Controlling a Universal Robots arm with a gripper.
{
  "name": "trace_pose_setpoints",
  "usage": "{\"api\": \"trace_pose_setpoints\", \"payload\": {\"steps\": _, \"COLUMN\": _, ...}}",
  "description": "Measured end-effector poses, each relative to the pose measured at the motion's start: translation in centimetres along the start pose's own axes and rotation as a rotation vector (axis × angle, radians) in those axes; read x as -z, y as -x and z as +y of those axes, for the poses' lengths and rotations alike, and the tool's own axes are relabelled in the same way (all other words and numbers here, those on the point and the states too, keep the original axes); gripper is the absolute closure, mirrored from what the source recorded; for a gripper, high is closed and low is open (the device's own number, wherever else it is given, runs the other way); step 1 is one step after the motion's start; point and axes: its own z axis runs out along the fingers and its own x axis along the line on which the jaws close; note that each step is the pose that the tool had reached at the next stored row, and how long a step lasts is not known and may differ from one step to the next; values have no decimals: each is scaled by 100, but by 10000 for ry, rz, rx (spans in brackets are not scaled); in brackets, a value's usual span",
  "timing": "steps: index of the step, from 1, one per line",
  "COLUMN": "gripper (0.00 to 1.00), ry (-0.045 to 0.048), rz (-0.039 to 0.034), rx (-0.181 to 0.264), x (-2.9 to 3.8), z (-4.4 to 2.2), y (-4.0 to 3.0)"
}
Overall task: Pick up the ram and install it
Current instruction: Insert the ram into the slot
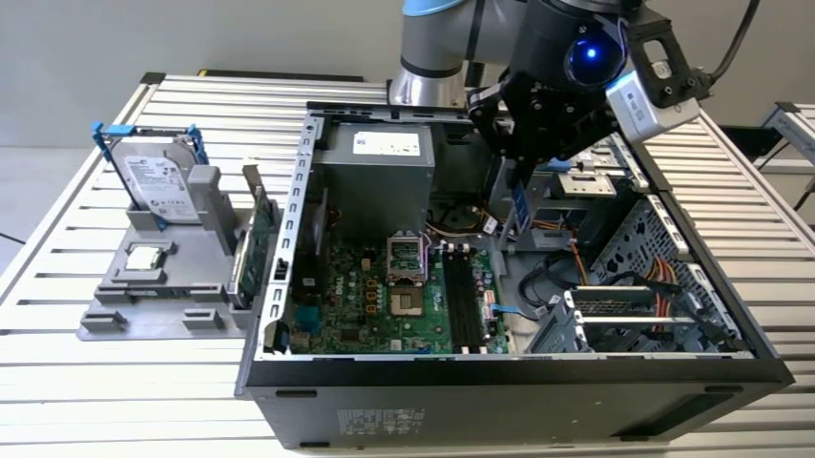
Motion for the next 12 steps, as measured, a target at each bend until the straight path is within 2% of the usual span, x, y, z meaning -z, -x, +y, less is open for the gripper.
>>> {"api": "trace_pose_setpoints", "payload": {"steps": 12, "gripper": 100, "ry": -12, "rz": -1, "rx": 1, "x": -51, "z": -6, "y": 3}}
